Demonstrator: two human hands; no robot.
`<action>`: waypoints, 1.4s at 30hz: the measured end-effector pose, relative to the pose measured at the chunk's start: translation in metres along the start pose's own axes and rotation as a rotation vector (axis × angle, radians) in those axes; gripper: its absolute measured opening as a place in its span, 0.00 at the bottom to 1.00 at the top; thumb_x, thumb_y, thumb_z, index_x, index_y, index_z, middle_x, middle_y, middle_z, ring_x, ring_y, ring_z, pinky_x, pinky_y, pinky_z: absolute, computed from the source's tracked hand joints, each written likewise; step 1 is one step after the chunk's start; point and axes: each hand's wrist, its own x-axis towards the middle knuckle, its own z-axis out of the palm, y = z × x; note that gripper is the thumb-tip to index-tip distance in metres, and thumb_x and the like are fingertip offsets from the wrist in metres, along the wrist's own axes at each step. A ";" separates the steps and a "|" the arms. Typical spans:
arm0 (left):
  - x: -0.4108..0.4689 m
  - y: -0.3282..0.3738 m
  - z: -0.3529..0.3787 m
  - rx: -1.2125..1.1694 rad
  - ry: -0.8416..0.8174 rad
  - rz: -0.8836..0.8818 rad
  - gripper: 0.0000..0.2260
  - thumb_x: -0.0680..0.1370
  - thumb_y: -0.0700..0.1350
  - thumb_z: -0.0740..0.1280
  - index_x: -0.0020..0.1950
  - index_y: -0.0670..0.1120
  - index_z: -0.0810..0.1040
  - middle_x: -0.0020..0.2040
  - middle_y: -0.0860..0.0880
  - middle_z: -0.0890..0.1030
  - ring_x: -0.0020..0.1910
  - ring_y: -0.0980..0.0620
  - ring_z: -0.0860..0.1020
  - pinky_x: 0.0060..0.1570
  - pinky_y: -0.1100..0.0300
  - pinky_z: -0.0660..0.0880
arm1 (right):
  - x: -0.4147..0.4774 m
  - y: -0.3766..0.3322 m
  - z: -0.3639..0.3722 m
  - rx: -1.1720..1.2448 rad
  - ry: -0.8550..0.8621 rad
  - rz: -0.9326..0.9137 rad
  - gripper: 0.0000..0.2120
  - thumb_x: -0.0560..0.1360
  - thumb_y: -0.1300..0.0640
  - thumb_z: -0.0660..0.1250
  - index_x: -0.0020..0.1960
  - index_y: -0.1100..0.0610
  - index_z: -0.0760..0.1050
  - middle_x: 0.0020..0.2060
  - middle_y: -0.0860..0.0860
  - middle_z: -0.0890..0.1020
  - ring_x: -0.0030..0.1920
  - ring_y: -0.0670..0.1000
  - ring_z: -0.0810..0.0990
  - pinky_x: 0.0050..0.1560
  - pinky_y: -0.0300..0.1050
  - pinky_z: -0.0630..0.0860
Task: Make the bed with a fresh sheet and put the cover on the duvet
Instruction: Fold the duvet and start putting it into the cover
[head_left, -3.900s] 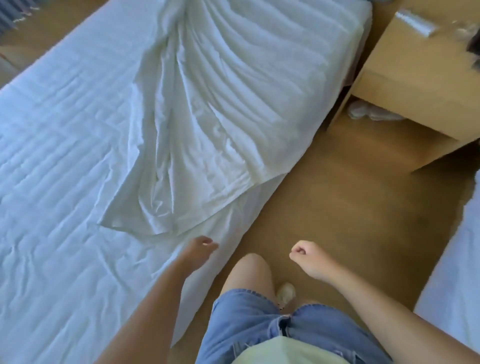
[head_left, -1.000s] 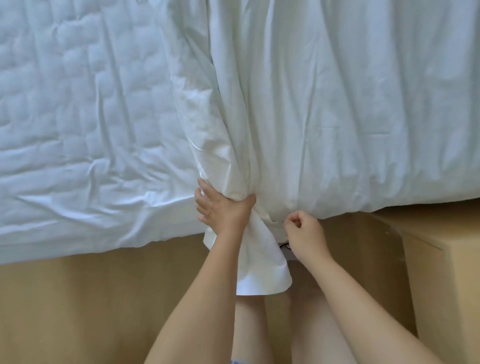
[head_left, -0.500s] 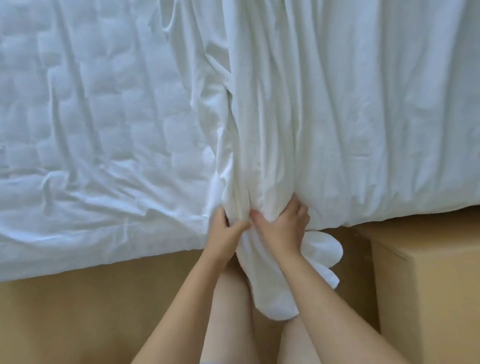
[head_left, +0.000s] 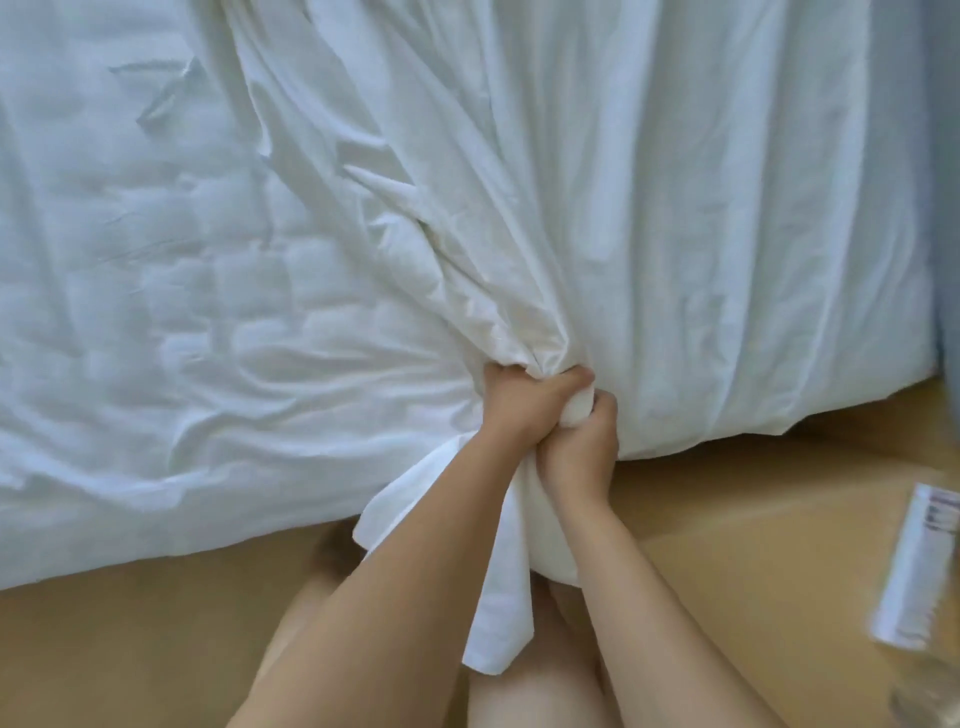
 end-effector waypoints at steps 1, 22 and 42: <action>0.001 0.001 0.030 0.041 -0.038 0.048 0.16 0.61 0.49 0.74 0.47 0.51 0.76 0.44 0.50 0.82 0.43 0.55 0.82 0.47 0.52 0.81 | 0.014 0.004 -0.024 0.008 0.044 -0.019 0.17 0.71 0.50 0.66 0.57 0.53 0.70 0.43 0.43 0.79 0.45 0.48 0.80 0.39 0.41 0.73; 0.004 0.041 0.172 0.072 -0.300 -0.178 0.14 0.69 0.45 0.74 0.51 0.51 0.74 0.50 0.48 0.80 0.49 0.48 0.79 0.49 0.53 0.77 | 0.079 0.012 -0.123 0.049 0.274 -0.061 0.20 0.68 0.56 0.75 0.50 0.52 0.65 0.39 0.38 0.73 0.38 0.39 0.74 0.34 0.28 0.68; 0.084 0.154 0.211 0.157 0.014 0.175 0.49 0.72 0.44 0.70 0.75 0.57 0.32 0.70 0.47 0.69 0.62 0.46 0.73 0.64 0.46 0.71 | 0.137 -0.025 -0.188 -0.403 0.361 -0.475 0.33 0.63 0.73 0.71 0.68 0.65 0.69 0.45 0.65 0.72 0.44 0.65 0.74 0.47 0.55 0.73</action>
